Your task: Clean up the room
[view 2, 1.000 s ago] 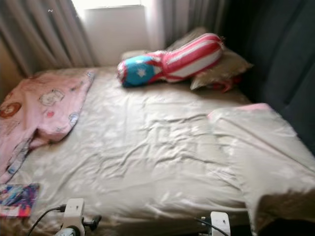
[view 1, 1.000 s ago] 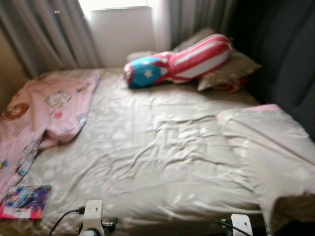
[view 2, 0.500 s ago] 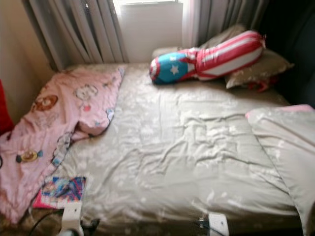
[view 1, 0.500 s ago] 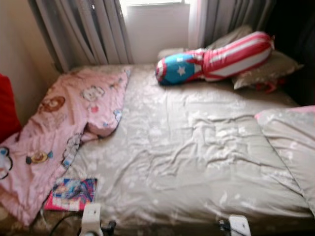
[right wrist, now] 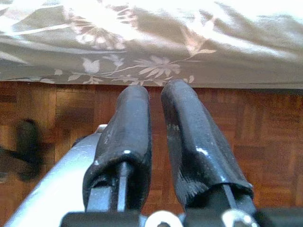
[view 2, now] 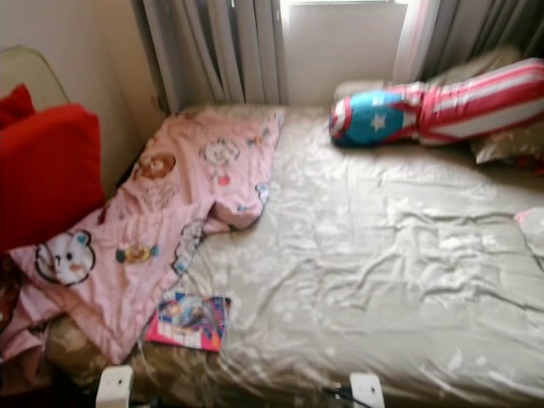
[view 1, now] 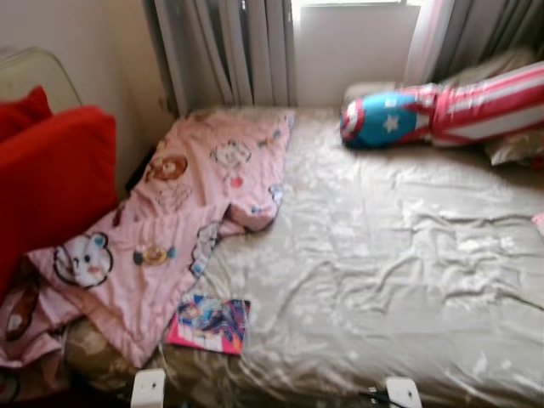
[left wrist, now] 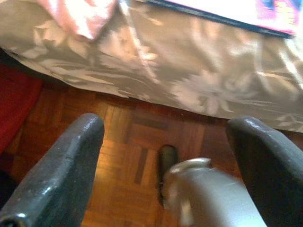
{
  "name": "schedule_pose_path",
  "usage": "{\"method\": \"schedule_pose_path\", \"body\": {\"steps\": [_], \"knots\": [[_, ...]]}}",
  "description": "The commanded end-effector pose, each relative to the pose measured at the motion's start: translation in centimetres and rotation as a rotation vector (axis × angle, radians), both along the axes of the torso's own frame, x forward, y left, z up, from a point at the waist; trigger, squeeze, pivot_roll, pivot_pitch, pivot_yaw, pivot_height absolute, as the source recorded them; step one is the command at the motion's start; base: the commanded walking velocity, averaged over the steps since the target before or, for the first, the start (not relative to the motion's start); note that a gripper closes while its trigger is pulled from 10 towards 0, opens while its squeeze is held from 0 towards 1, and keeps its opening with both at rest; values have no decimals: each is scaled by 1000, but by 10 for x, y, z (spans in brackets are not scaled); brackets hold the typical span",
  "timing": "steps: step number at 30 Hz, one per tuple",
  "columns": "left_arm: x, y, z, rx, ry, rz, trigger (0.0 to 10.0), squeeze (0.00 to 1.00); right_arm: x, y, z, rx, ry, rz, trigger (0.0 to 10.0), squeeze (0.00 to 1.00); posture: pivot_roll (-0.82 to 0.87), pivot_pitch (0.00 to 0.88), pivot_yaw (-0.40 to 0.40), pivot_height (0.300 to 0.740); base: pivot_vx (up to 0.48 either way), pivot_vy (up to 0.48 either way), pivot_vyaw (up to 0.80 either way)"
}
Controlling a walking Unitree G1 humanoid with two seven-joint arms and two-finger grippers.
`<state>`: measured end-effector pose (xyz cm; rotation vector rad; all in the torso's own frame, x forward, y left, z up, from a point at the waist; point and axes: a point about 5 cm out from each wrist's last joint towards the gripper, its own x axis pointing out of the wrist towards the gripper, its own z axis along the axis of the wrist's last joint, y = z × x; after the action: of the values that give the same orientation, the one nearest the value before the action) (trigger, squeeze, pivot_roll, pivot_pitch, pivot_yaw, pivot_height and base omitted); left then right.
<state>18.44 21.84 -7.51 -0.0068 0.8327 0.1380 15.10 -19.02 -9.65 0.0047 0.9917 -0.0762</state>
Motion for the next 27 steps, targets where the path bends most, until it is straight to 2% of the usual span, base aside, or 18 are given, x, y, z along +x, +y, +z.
{"method": "schedule_pose_path", "body": {"steps": [1,12,27], "knots": [[-7,3,-3,3,17,14,10000,0,-3,4,-1,15,3,12,10000,0,-96,0,-18,740,0,480,0],[-10,0,-4,-5,12,17,10000,0,-7,3,-3,18,11,34,10000,0,-88,0,-32,740,0,472,0],[-11,1,-4,-33,-3,31,10000,0,-7,5,-3,24,10,24,10000,0,-93,0,-22,740,0,0,0]]}}
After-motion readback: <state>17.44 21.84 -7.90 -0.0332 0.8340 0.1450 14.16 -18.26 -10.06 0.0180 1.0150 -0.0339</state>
